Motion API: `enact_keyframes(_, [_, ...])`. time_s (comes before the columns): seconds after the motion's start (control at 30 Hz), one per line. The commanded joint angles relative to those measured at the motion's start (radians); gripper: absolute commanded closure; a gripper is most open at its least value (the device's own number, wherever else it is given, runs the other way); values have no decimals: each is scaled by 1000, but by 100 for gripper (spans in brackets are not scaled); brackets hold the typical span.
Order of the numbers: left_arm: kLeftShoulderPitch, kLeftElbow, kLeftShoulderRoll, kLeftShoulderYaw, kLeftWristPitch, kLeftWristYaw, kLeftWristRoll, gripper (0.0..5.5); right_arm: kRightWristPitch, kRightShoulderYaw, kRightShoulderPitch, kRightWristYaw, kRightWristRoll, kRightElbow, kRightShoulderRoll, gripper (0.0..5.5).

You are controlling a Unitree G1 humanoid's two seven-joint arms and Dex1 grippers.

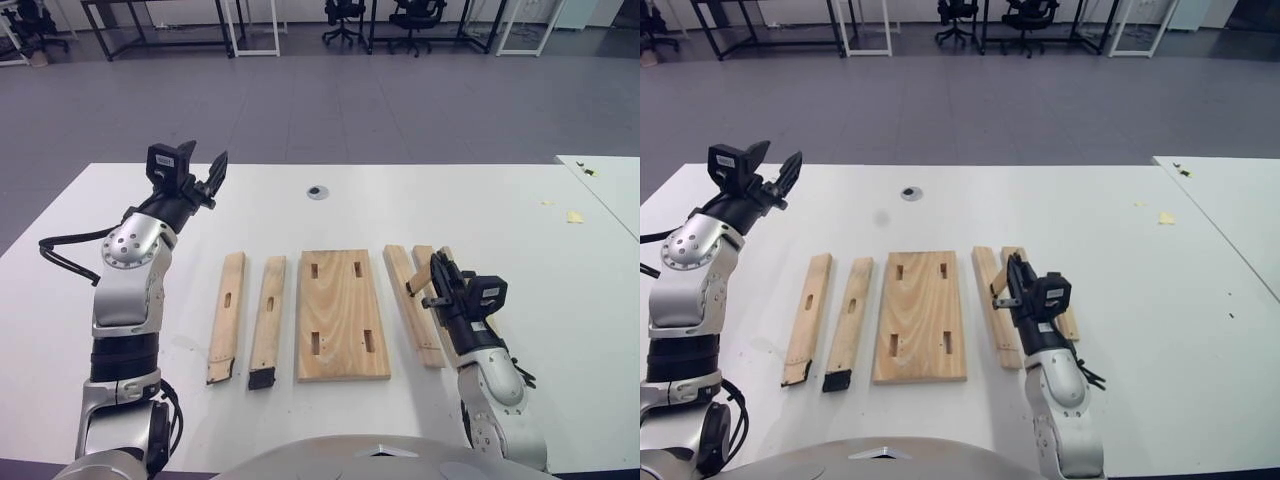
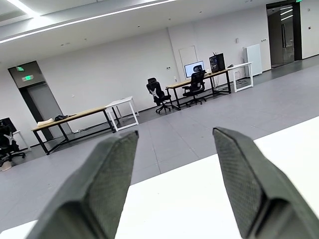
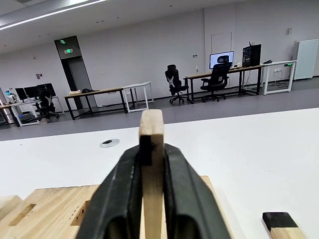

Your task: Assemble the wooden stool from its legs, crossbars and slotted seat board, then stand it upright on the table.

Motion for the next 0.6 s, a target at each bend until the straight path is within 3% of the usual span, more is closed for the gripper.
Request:
enact_keyframes(0.03, [21,-6,30,-17,-16,-14,40,274,104,38,125,-6,-105,227,-45,509])
enact_keyframes(0.17, [29,-15,23,-30,-29,-11,62,274,262,70,59,-10,-115,130,-55,509])
enact_keyframes(0.33, [42,-35,7,-36,-33,13,71,274,518,3,-32,-64,12,-23,-46,509])
enact_keyframes(0.6, [75,-52,-9,-40,-42,28,83,274,596,73,-14,-47,-98,-58,-118,509])
